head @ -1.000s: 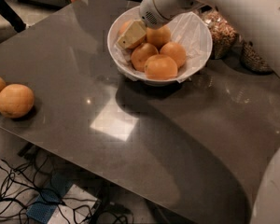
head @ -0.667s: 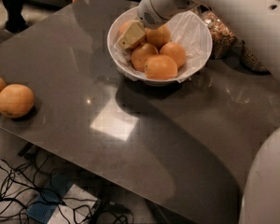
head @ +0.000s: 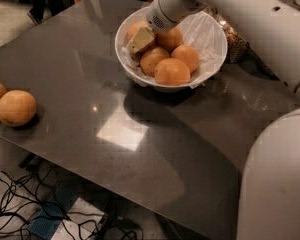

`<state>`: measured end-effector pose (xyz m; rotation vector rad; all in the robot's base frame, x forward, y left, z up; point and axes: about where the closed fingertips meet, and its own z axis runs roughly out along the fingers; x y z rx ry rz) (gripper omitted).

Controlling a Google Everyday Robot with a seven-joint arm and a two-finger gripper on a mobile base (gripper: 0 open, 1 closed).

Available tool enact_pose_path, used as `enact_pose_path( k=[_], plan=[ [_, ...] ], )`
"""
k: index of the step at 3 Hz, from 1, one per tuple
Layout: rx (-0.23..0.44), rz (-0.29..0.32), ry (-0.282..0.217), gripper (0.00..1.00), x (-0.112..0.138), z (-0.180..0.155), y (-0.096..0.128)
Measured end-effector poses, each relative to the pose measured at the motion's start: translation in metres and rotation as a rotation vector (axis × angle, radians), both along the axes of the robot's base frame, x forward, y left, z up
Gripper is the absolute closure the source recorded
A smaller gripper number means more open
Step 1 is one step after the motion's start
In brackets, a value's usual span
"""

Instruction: Pick orange from white bowl

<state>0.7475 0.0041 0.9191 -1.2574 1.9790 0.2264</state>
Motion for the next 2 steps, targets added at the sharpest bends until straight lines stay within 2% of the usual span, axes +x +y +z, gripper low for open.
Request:
enact_pose_path(
  k=[1,2],
  plan=[
    [-0.004,0.010,0.011,0.48,0.0022,-0.0036,0.0025],
    [0.005,0.017,0.012,0.79,0.0023,-0.0034,0.0026]
  ],
)
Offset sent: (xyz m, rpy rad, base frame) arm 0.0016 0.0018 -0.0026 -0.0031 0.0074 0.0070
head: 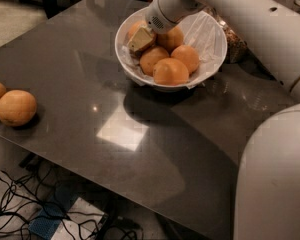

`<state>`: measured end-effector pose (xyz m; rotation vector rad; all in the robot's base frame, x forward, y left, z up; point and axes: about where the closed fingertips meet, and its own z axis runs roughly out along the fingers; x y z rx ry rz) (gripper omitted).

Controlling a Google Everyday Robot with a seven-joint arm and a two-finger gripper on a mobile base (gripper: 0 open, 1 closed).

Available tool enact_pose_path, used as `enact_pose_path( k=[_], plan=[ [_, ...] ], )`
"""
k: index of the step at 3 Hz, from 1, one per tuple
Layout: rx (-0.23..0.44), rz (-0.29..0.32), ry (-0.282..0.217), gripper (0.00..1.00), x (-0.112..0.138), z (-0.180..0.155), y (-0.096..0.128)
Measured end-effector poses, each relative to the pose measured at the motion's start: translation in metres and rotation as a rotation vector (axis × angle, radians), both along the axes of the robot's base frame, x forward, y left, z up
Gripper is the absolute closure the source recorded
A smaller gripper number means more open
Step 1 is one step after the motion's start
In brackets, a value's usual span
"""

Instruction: Pick orange from white bowl

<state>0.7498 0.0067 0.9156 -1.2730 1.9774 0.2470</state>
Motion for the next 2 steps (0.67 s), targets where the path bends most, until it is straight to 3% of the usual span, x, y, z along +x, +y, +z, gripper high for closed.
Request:
enact_pose_path(
  k=[1,2],
  plan=[
    [0.053,0.035,0.002,0.99,-0.001,0.003,-0.001],
    [0.146,0.105,-0.030,1.00,-0.005,0.020,-0.011]
  ],
)
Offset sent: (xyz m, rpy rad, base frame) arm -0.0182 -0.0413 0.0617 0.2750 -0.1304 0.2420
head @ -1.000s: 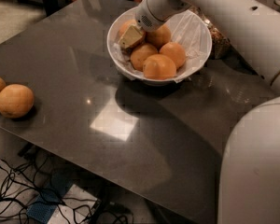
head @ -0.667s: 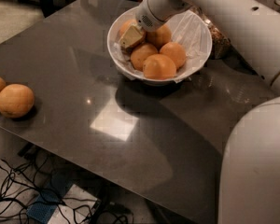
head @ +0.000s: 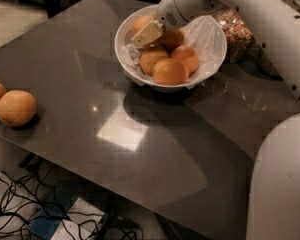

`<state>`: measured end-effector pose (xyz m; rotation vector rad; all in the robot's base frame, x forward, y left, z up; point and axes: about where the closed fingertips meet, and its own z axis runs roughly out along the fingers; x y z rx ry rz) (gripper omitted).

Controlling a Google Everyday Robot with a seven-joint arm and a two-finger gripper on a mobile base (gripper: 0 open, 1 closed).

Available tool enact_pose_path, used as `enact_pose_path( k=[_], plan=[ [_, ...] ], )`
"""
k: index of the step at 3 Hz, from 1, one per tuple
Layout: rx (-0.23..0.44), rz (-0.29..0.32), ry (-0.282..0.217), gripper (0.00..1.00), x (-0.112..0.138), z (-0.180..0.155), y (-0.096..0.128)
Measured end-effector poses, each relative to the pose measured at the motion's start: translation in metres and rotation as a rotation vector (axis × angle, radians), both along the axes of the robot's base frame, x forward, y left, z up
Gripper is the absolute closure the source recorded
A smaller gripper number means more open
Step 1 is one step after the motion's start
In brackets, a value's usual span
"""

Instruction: Pick orange from white bowl

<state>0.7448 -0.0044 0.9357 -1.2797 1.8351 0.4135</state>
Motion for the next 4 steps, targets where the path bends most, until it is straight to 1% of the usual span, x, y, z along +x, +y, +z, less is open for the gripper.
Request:
enact_pose_path(
  k=[1,2,3,4],
  plan=[
    [0.080,0.078,-0.051,1.00,-0.010,0.022,-0.019],
    [0.125,0.129,-0.102,1.00,-0.022,0.041,-0.039],
    [0.136,0.152,-0.131,1.00,-0.037,0.053,-0.061],
    [0.093,0.177,-0.128,1.00,-0.060,0.055,-0.074]
  ],
)
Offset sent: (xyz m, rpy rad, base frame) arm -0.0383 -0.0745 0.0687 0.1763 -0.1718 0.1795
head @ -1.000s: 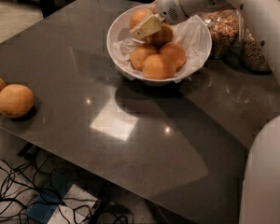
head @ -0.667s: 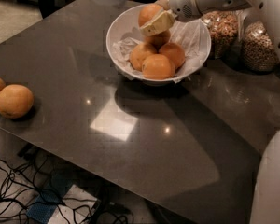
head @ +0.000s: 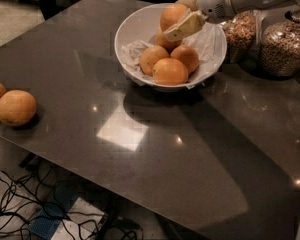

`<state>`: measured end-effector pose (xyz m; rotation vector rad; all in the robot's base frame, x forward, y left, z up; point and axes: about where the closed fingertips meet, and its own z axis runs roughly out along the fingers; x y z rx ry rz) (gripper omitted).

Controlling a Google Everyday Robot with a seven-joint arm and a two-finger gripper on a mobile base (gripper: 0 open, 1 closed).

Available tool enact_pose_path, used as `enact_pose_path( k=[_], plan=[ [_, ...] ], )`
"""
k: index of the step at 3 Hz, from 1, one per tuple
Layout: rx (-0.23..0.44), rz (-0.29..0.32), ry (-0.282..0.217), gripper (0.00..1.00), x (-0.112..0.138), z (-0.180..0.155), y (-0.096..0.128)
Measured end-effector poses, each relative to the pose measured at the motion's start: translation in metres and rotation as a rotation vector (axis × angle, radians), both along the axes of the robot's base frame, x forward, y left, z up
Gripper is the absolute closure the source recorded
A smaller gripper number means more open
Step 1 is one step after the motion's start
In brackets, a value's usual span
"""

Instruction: Pick orange from white bowl

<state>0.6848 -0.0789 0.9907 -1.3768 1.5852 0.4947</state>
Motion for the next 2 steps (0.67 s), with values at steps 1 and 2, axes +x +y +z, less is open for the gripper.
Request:
enact_pose_path(
  k=[1,2],
  plan=[
    [-0.059,-0.037,0.003,1.00,-0.022,0.000,-0.013],
    [-0.079,-0.128,0.008,1.00,-0.043,-0.006,-0.023]
  ],
)
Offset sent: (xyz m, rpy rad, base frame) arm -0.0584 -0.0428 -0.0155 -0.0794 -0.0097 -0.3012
